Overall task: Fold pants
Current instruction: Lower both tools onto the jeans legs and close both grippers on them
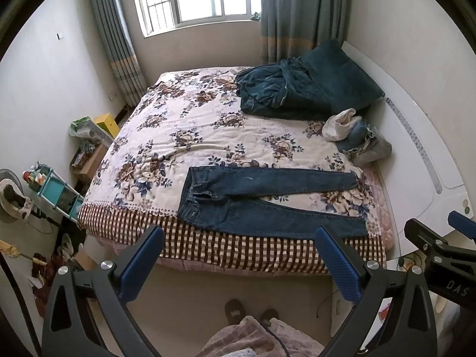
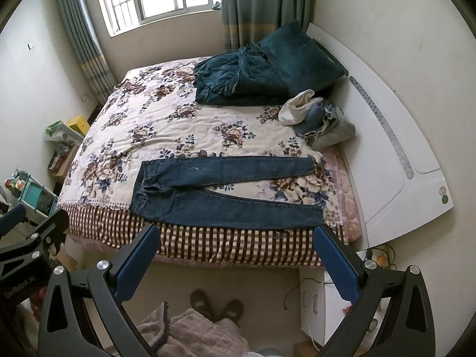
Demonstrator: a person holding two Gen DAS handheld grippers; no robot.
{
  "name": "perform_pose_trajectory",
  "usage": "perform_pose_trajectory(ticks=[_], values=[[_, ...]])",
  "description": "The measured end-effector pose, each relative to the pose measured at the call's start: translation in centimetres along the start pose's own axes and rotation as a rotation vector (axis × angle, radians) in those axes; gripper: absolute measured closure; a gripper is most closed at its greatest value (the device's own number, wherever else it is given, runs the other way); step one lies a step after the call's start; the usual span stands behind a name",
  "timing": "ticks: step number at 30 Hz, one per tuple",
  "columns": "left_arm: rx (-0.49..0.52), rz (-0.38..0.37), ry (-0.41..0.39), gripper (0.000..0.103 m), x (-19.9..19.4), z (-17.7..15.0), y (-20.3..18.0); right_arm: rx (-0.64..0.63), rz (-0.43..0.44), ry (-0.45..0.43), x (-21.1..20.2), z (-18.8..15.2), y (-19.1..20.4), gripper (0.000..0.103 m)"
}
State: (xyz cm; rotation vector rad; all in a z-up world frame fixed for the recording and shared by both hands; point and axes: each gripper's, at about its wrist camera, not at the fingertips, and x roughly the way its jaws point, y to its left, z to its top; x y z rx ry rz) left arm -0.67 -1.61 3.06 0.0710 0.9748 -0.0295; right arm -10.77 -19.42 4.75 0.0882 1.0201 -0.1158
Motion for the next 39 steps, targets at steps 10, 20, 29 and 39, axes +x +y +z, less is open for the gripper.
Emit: perform_pose_trajectory(ticks=[10, 20, 29, 39], values=[[-0.071, 0.034, -0.02, 0.0, 5.3, 0.5, -1.1, 0.026, -0.022, -0.018, 4.9, 1.6, -2.5, 0.0], [-0.012, 0.043, 0.059, 0.0, 18.0, 4.3, -3.1, 0.139, -0.099, 0.023, 18.9, 6.2, -4.6, 0.0], [0.069, 0.036, 0.172, 0.0, 35.2, 10.5, -3.6, 0.214, -0.139, 0.126, 38.0, 14.1, -6.7, 0.0], [0.219, 0.081, 0.26, 0.0, 57.7, 13.5, -6.0, -0.006, -0.202, 0.367, 65.1, 18.7, -7.7, 0.0]])
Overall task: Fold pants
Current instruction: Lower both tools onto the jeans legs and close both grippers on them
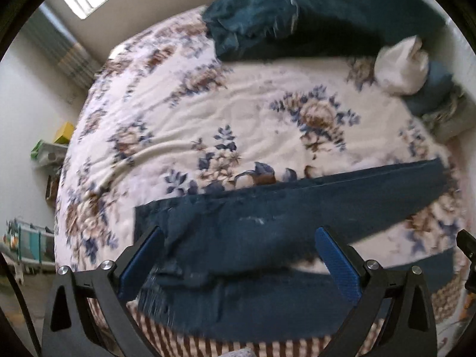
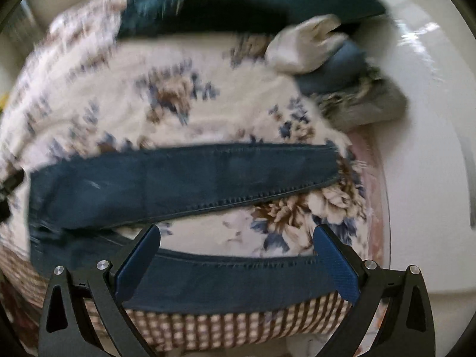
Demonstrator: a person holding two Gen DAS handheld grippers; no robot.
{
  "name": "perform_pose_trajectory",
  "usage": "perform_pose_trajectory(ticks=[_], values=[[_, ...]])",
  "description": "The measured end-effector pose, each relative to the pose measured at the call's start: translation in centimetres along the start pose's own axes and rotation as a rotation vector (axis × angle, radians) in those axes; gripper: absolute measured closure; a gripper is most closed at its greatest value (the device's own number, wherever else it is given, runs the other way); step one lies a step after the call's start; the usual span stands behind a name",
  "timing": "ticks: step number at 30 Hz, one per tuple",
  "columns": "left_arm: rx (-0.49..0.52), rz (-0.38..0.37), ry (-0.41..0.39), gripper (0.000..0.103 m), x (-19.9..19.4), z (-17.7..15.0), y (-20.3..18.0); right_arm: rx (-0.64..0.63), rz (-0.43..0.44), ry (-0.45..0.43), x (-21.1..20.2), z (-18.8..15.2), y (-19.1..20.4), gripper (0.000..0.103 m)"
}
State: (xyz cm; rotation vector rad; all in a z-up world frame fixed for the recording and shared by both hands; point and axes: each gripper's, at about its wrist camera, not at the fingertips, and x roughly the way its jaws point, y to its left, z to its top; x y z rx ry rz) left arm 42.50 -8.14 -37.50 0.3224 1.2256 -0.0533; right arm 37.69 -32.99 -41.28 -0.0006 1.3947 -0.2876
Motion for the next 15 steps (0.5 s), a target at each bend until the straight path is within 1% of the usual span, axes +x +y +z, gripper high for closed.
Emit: perform_pose_trajectory(ticks=[1, 2, 3, 4, 6, 8, 9, 11, 12, 13, 15], values=[[0.028, 0.004, 0.027, 0.0, 3.0, 0.7, -0.9, -0.028, -0.01, 0.04, 3.1, 1.2, 0.3, 0.0], [0.05, 0.007, 0.045, 0.0, 4.9, 1.1, -1.6, -0.055, -0.016, 0.071, 5.8, 2.1, 0.5, 0.0], [0.076, 0.016, 0.065, 0.0, 6.9, 1.5, -2.1, -0.096, -0.024, 0.119, 9.6, 3.8, 0.9, 0.0], [0.117, 0.029, 0.093, 0.0, 9.8, 1.9, -3.3, -0.121, -0.03, 0.142, 11.5, 4.3, 1.1, 0.0], [0.167, 0.052, 0.145, 0.0, 13.9, 2.6, -4.8, -0.207, -0.05, 0.196, 17.0, 6.6, 1.8, 0.0], [0.192, 0.059, 0.178, 0.0, 17.0, 3.1, -5.5, -0.297, -0.086, 0.233, 20.8, 7.9, 2.2, 0.0], [0.2, 0.065, 0.198, 0.0, 18.6, 3.4, -5.8, -0.356, -0.105, 0.265, 23.0, 8.7, 2.7, 0.0], [0.203, 0.054, 0.225, 0.0, 20.8, 4.0, -6.1, -0.443, -0.134, 0.295, 25.6, 9.4, 3.1, 0.0], [0.207, 0.053, 0.233, 0.0, 21.3, 4.2, -6.3, -0.516, -0.142, 0.322, 27.2, 9.9, 3.5, 0.0], [0.209, 0.048, 0.246, 0.0, 22.1, 4.3, -6.1, -0.561, -0.153, 0.344, 28.2, 10.1, 3.8, 0.0], [0.214, 0.015, 0.263, 0.0, 23.3, 4.8, -6.0, -0.675, -0.19, 0.392, 30.2, 10.3, 4.1, 0.0]])
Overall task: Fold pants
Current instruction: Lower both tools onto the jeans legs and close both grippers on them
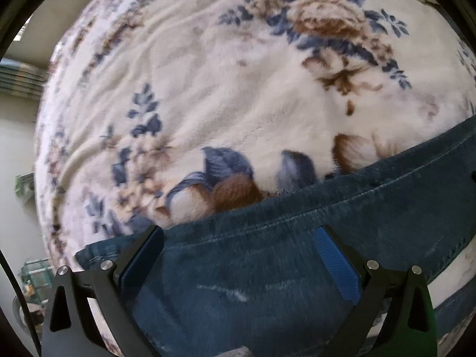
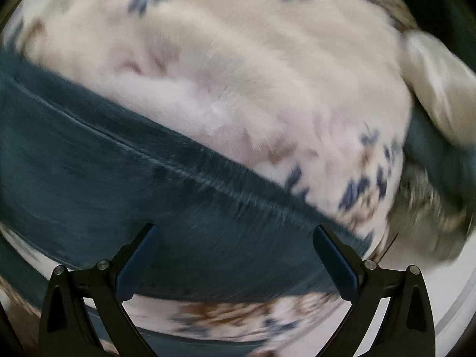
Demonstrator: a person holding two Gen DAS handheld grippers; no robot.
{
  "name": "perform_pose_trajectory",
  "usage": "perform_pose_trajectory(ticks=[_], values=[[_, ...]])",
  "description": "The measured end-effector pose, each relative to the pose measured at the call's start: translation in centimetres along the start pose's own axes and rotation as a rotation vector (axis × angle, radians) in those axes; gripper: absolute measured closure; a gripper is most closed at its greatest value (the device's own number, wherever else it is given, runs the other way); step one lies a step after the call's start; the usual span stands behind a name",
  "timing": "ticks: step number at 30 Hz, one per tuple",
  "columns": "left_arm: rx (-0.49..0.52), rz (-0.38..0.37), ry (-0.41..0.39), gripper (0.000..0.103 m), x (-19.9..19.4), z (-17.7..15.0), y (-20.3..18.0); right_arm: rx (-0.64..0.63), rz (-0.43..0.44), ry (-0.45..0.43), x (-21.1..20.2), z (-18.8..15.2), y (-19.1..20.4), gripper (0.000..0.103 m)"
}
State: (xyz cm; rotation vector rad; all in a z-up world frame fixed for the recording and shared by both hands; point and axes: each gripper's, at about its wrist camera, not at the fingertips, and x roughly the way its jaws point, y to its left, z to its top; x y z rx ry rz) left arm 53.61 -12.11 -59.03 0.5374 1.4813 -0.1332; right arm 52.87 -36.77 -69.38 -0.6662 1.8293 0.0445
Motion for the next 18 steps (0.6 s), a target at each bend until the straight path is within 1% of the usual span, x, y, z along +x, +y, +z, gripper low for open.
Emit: perform_pose_trajectory(ticks=[2, 6, 8, 9, 10, 11, 12, 13, 14, 15, 16, 17, 18], values=[[0.015, -0.004, 0.021, 0.0, 1.1, 0.2, 0.2, -0.099, -0.036, 0.017, 1.1, 1.3, 0.3, 0.0], [0.081, -0.01, 0.048, 0.0, 2.8, 0.5, -0.5, -0.173, -0.02, 0.028, 2.3, 3.6, 0.3, 0.0], [0.109, -0.026, 0.052, 0.0, 3.5, 0.7, -0.9, -0.186, -0.007, 0.01, 2.4, 4.2, 0.3, 0.007], [0.119, -0.046, 0.047, 0.003, 3.8, 0.9, -1.1, -0.196, 0.0, -0.001, 2.5, 4.2, 0.5, 0.01], [0.126, -0.073, 0.04, 0.008, 4.0, 1.0, -1.2, -0.202, 0.017, -0.014, 2.5, 4.1, 0.6, 0.023], [0.134, -0.106, 0.04, 0.024, 4.2, 1.1, -1.3, -0.196, 0.061, -0.025, 2.4, 3.8, 0.6, 0.038], [0.146, -0.159, 0.041, 0.048, 4.1, 1.1, -1.5, -0.186, 0.093, -0.034, 2.4, 3.4, 0.7, 0.044], [0.161, -0.185, 0.033, 0.057, 3.9, 1.1, -1.8, -0.171, 0.115, -0.057, 2.1, 3.1, 0.4, 0.056], [0.199, -0.188, 0.011, 0.075, 3.2, 0.8, -2.4, -0.153, 0.124, -0.078, 1.9, 2.7, 0.2, 0.074], [0.225, -0.179, -0.008, 0.09, 2.7, 0.6, -2.8, -0.135, 0.125, -0.103, 1.6, 2.3, -0.1, 0.081], [0.23, -0.173, -0.039, 0.093, 1.9, 0.3, -3.0, -0.116, 0.101, -0.136, 1.2, 1.8, -0.2, 0.087], [0.228, -0.157, -0.061, 0.095, 1.5, -0.2, -3.1, -0.079, 0.087, -0.166, 1.0, 1.2, -0.5, 0.09], [0.221, -0.145, -0.093, 0.096, 0.9, -0.7, -3.1, -0.01, 0.086, -0.196, 0.6, 0.3, -1.1, 0.092]])
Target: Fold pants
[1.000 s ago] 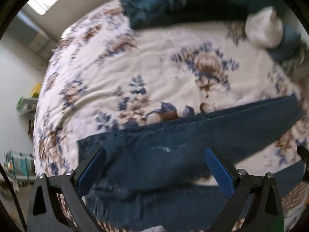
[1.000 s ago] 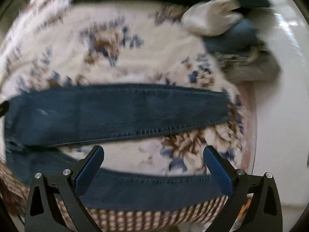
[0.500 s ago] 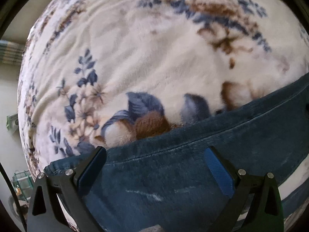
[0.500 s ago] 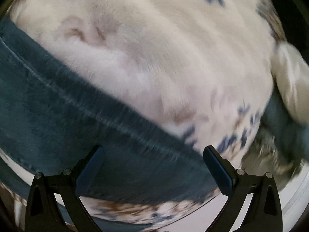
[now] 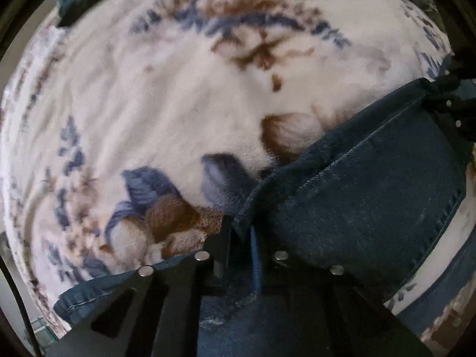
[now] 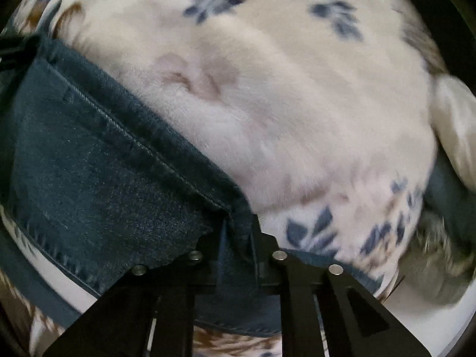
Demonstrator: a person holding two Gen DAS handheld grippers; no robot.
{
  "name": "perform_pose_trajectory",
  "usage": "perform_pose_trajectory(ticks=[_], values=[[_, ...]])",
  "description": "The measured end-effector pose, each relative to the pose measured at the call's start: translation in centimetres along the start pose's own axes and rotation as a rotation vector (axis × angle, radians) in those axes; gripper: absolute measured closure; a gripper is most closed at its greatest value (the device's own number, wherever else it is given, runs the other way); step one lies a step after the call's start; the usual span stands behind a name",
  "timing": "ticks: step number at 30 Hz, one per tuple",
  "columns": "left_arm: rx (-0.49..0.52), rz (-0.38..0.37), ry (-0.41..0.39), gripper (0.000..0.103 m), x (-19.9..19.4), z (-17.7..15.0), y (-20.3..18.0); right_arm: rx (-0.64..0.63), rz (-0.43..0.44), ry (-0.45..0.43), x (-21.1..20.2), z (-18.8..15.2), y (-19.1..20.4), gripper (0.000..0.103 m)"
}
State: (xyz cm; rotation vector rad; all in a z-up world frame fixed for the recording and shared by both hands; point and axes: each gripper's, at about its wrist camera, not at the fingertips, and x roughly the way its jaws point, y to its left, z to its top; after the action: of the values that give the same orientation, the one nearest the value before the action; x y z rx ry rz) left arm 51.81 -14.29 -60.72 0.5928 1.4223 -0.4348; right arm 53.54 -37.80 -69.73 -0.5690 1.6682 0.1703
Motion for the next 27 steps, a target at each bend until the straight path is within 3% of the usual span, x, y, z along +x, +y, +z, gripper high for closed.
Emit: perform_pose_trajectory(ticks=[4, 9, 13, 16, 21, 27], values=[[-0.075, 0.014, -0.08, 0.097, -2.6, -1.8, 0.4, 0.185, -0.01, -0.11, -2.6, -4.0, -1.2, 0.095], [-0.165, 0.035, -0.138, 0.097, -5.3, -4.3, -0.4, 0.269, -0.114, -0.218, -6.7, -8.2, -0.8, 0.096], [-0.294, -0.005, -0.175, 0.098, -8.6, -8.5, -0.9, 0.3, -0.154, -0.276, -10.6, -11.1, 3.2, 0.096], [-0.377, -0.021, -0.184, 0.098, -11.1, -13.4, -3.3, 0.305, -0.178, -0.312, -12.6, -15.2, 7.0, 0.096], [-0.463, -0.003, -0.129, 0.098, -11.3, -21.7, -8.7, 0.3, -0.146, -0.303, -12.1, -22.4, 14.1, 0.096], [-0.578, -0.028, 0.061, 0.098, -4.1, -27.2, -12.5, 0.277, -0.03, -0.171, -5.5, -27.3, 18.5, 0.096]])
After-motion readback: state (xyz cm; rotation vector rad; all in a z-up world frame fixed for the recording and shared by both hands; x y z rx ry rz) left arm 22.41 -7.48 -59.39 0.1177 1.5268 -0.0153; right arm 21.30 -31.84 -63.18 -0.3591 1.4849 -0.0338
